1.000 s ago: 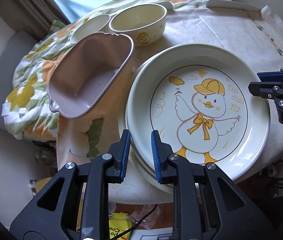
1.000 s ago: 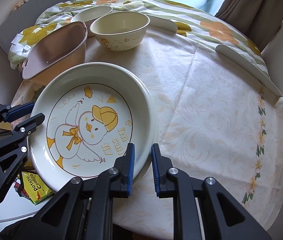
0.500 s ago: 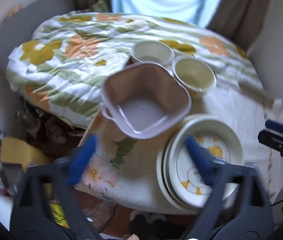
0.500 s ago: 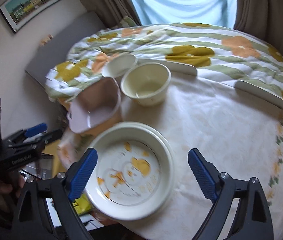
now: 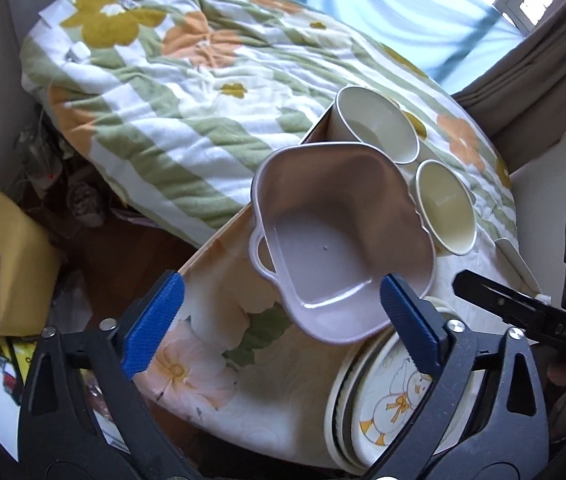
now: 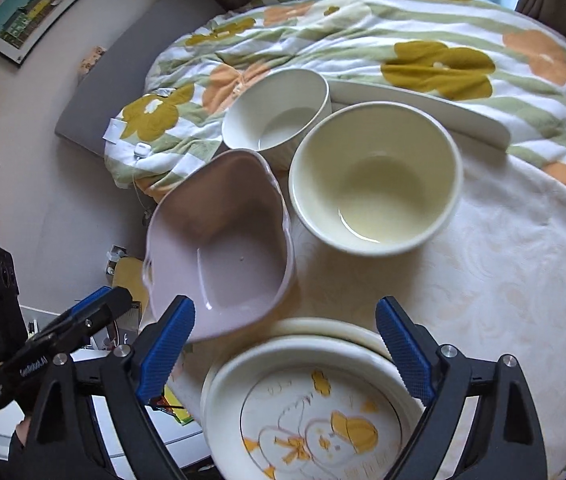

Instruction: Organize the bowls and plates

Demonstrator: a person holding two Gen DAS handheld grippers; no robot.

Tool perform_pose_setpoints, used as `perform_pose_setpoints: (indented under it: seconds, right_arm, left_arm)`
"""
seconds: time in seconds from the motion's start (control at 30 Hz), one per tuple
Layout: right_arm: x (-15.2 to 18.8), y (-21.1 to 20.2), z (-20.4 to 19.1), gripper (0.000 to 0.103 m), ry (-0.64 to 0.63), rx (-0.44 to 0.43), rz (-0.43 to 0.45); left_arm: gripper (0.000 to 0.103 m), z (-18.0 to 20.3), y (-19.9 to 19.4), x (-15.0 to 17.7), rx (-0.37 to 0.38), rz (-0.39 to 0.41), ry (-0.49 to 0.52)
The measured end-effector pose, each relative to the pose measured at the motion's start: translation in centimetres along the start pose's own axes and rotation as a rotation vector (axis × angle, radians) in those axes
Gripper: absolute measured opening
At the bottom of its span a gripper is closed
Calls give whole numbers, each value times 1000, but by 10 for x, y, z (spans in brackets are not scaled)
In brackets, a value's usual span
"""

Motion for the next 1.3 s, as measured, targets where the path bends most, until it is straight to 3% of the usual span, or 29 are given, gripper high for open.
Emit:
perform_pose_setpoints:
  seconds: [0.07, 0.17, 0.43, 0.47, 0.53, 0.6, 0.67, 0.7, 1.0, 1.3]
  right_arm:
    - [-5, 18, -1, 74, -1, 12, -32]
    - [-8, 38, 0, 64, 29, 8, -72]
    - [-14, 62, 2, 56, 71, 9, -111]
    - [-14, 63, 1, 53, 71, 9, -115]
    - [-14, 66, 1, 48, 70, 13, -118]
    - [-15, 70, 0, 37, 64, 20, -120]
    - [-14, 72, -1, 21, 54, 29, -124]
    - [-14, 72, -1, 19, 45, 44, -121]
    - [-10, 62, -3, 11, 4, 76, -81]
    - [4, 22, -4, 11, 26, 23, -15]
  left_arm:
    - [81, -2, 15, -3, 3, -27, 4]
    - [67, -3, 36, -7, 14, -70, 12]
    - [61, -20, 62, -32, 20, -83, 14]
    - [52, -20, 65, -34, 22, -89, 19]
    - [45, -19, 71, -36, 16, -104, 34]
    - [31, -18, 73, -38, -8, -102, 61]
    - [21, -17, 74, -38, -18, -103, 78]
    - [18, -17, 74, -39, -26, -105, 85]
    - [17, -12, 62, -39, -40, -77, 143]
    - [17, 14, 14, -47, -60, -6, 219]
Point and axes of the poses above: each gripper's, at about its wrist camera, not at the fingertips, and y roughly the way its jaws point, z to its right, x to its underside, the point moved 5 cm from there along y, roughly the way its jaws point, and after that the axes turned 12 degrees about y, right-handed, at the moved point
